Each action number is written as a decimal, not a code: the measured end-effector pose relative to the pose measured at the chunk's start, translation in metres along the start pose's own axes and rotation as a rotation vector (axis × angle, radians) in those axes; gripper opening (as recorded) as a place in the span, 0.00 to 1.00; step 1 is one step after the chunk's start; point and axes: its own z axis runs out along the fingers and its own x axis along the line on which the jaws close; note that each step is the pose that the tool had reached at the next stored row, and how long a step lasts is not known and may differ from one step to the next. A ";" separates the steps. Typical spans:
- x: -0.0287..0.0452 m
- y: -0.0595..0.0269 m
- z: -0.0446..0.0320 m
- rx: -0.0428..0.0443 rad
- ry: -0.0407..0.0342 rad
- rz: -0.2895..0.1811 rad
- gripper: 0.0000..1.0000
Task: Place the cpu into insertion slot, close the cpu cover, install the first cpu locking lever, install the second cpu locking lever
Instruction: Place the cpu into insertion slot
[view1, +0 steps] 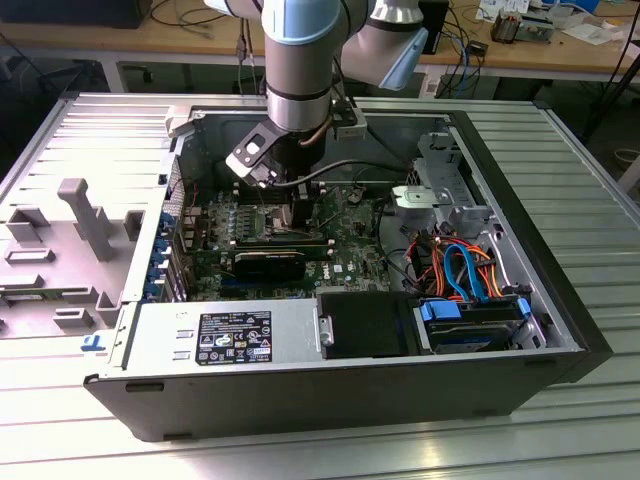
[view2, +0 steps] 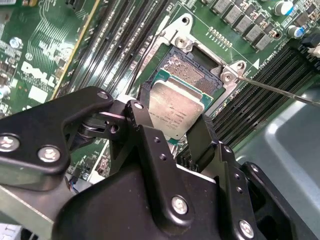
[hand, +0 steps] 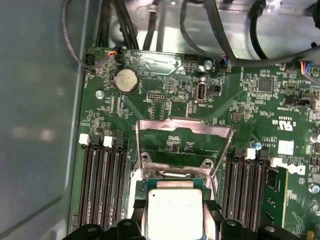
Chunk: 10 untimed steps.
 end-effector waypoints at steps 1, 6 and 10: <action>0.0000 -0.0002 0.0004 -0.0001 -0.0001 0.009 0.54; 0.0007 -0.0020 0.0021 -0.0005 -0.0005 0.048 0.54; 0.0030 -0.0046 0.0029 -0.0009 -0.0006 0.060 0.54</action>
